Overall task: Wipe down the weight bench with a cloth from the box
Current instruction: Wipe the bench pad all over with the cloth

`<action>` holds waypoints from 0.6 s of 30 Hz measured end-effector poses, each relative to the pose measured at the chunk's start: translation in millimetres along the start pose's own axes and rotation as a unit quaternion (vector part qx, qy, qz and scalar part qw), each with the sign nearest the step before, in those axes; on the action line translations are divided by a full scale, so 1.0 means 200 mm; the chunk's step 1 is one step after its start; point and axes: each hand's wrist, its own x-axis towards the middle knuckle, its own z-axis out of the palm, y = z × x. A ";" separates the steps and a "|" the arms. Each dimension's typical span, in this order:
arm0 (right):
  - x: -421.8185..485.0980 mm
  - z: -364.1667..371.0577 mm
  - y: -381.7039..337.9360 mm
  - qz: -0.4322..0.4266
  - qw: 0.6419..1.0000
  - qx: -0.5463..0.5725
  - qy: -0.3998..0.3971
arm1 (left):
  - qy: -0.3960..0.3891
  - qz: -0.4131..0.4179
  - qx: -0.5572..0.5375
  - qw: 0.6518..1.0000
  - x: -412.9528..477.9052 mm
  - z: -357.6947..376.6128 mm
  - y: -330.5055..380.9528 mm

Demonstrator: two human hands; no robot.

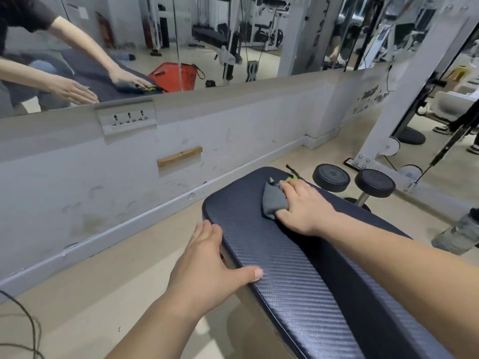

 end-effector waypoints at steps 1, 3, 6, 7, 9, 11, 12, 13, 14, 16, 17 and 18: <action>0.09 0.00 -0.02 0.038 0.999 0.005 0.013 | -0.012 0.000 -0.004 1.000 0.00 0.00 -0.01; 0.21 0.02 -0.09 0.101 0.995 0.006 0.024 | -0.024 -0.007 0.000 1.000 0.01 0.01 -0.02; 0.22 0.03 -0.18 0.106 0.994 0.000 0.022 | -0.032 -0.007 -0.005 0.999 0.01 0.00 -0.02; 0.18 0.03 -0.21 0.077 0.997 -0.004 0.026 | -0.038 -0.011 -0.010 0.999 0.01 0.00 -0.02; 0.04 0.04 -0.26 -0.005 0.999 -0.007 0.032 | -0.045 -0.019 -0.024 0.999 0.01 -0.02 -0.02; -0.12 0.05 -0.31 -0.090 0.996 -0.012 0.019 | -0.049 -0.028 -0.035 0.998 0.02 -0.02 -0.03; -0.20 0.06 -0.33 -0.130 0.991 -0.017 0.013 | -0.052 -0.032 -0.040 0.997 0.02 -0.02 -0.03; -0.25 0.07 -0.34 -0.163 0.986 -0.022 0.009 | -0.055 -0.035 -0.046 0.997 0.02 -0.02 -0.04; -0.26 0.07 -0.32 -0.186 0.982 -0.024 0.002 | -0.058 -0.035 -0.052 0.996 0.01 -0.01 -0.04; -0.21 0.04 -0.28 -0.207 0.978 -0.018 -0.009 | -0.060 -0.035 -0.052 0.996 0.01 0.00 -0.04; -0.15 0.03 -0.26 -0.207 0.978 -0.013 -0.004 | -0.059 -0.038 -0.049 0.996 0.01 0.00 -0.04; -0.07 0.02 -0.24 -0.187 0.982 -0.005 0.004 | -0.058 -0.043 -0.048 0.996 0.02 0.00 -0.03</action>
